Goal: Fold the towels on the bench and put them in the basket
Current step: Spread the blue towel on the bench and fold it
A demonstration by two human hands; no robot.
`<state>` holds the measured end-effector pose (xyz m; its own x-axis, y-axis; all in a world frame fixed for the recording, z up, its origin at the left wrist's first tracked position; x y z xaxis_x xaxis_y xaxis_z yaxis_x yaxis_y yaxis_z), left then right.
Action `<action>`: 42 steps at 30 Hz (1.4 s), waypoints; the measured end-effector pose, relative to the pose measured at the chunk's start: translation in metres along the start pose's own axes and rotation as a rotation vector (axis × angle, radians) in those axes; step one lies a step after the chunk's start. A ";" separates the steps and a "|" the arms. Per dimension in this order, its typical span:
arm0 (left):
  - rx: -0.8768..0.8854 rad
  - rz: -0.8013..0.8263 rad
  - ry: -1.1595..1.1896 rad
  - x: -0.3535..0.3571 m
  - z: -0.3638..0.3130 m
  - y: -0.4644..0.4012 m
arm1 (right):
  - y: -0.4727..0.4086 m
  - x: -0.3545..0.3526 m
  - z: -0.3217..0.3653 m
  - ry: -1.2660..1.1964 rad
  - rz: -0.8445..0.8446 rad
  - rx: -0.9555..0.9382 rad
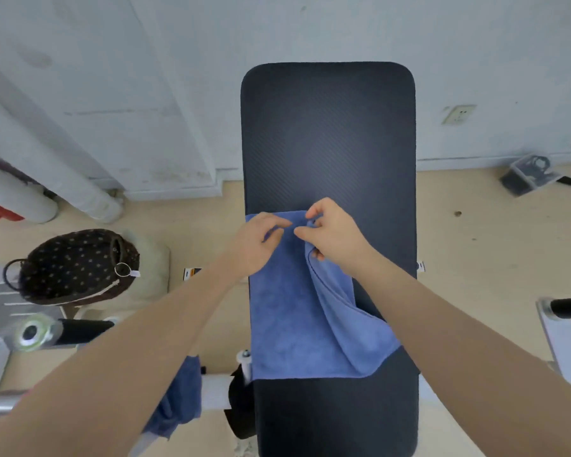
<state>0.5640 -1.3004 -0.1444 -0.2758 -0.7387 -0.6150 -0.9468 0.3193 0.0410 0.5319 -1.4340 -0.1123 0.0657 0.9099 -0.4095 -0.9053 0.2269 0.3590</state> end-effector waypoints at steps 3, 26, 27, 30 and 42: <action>-0.251 0.027 0.266 -0.014 0.024 0.005 | -0.007 0.038 0.010 -0.112 -0.056 0.028; -0.218 -0.157 -0.036 -0.027 0.047 -0.017 | -0.036 -0.017 -0.043 0.304 -0.342 0.076; -0.170 -0.153 -0.055 -0.027 0.040 -0.020 | -0.037 -0.024 -0.042 0.314 -0.353 0.067; -0.067 -0.165 -0.042 -0.028 0.010 -0.037 | -0.043 -0.053 -0.028 0.328 -0.395 0.032; 0.139 -0.390 -0.219 -0.006 -0.035 -0.026 | -0.022 -0.082 -0.047 0.481 -0.369 -0.185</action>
<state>0.5848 -1.3251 -0.1143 0.1515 -0.6817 -0.7158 -0.9374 0.1308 -0.3229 0.5264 -1.5297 -0.1265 0.2302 0.5160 -0.8251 -0.9196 0.3928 -0.0108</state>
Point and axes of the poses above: each hand's wrist, its own y-axis away from the middle knuckle, its own x-axis out of the palm, z = x × y, the point moved 7 cm from there along -y, towards the middle knuckle, and after that the axes turned 9 degrees about -z, right-handed, at the moved point
